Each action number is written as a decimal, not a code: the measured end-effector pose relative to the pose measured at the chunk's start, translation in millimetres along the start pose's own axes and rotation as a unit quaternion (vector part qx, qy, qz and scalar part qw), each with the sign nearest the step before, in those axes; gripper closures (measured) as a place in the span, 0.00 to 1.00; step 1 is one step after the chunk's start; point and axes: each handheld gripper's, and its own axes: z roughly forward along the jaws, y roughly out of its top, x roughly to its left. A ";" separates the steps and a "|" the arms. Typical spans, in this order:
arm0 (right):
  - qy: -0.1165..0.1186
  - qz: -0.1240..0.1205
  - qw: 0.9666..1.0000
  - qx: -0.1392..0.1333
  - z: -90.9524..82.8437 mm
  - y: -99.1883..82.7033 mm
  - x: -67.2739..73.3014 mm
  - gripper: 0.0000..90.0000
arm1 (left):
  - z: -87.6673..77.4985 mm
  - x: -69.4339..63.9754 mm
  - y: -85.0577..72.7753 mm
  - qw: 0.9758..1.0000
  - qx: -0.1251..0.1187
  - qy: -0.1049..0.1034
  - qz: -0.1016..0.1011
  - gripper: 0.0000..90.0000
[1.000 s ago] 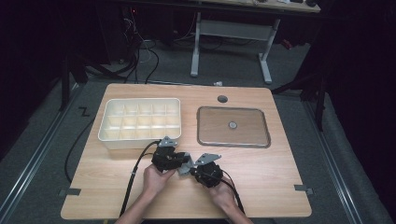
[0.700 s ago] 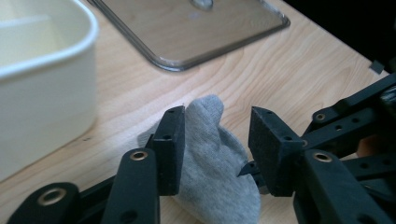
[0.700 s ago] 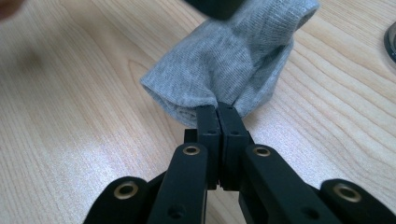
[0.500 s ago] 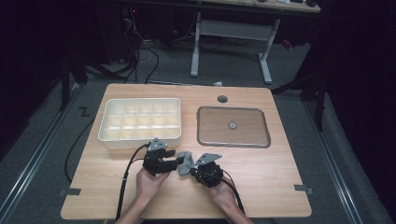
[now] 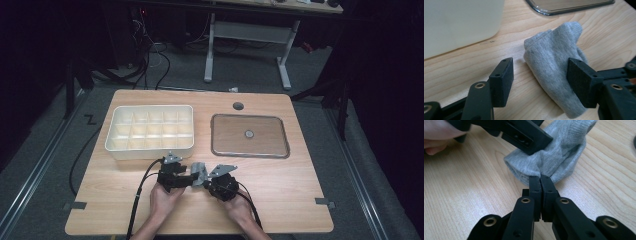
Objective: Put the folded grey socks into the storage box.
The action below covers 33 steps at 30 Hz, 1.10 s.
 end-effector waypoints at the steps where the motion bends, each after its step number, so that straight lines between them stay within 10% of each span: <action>1: -0.001 -0.001 1.000 0.000 -0.3 0.0 0.2 0.99 | 0.1 -1.7 0.4 1.000 0.000 0.005 0.005 0.45; 14: -0.012 0.004 0.999 -0.044 -29.2 20.0 -5.4 0.93 | 0.4 -4.8 1.6 1.000 0.004 0.017 0.017 0.46; 33: -0.028 0.027 0.999 -0.025 9.1 19.0 -18.1 0.88 | 1.1 -3.6 2.2 1.000 0.008 0.014 0.011 0.45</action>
